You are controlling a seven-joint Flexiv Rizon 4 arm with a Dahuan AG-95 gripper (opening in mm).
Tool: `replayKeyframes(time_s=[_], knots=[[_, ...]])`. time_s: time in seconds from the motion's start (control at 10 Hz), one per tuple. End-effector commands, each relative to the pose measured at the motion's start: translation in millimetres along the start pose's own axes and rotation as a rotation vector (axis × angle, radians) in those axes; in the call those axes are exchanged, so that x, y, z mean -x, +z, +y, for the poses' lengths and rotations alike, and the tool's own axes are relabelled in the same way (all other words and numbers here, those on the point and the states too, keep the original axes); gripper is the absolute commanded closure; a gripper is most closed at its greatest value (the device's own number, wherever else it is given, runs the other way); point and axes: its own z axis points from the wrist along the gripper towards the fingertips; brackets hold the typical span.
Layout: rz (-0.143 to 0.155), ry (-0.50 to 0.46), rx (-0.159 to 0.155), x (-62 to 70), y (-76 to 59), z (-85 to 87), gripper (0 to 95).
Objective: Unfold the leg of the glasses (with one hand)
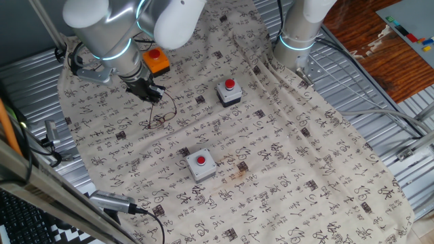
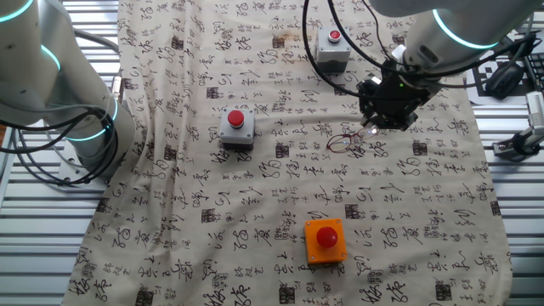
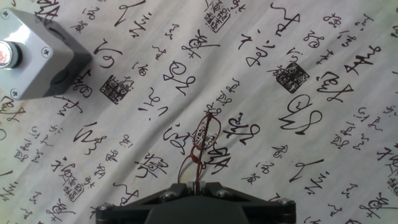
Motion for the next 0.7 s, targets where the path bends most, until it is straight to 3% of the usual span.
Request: replayKeyframes(time_s=[0.1,0.6,0.7], knots=[[-0.001,0.000,0.000,-0.1,0.1,0.0,95.0],[-0.004,-0.003,0.001,1.0,1.3,-0.2,95.0],[-0.004,-0.003,0.001,1.2,1.5,-0.3,76.0]])
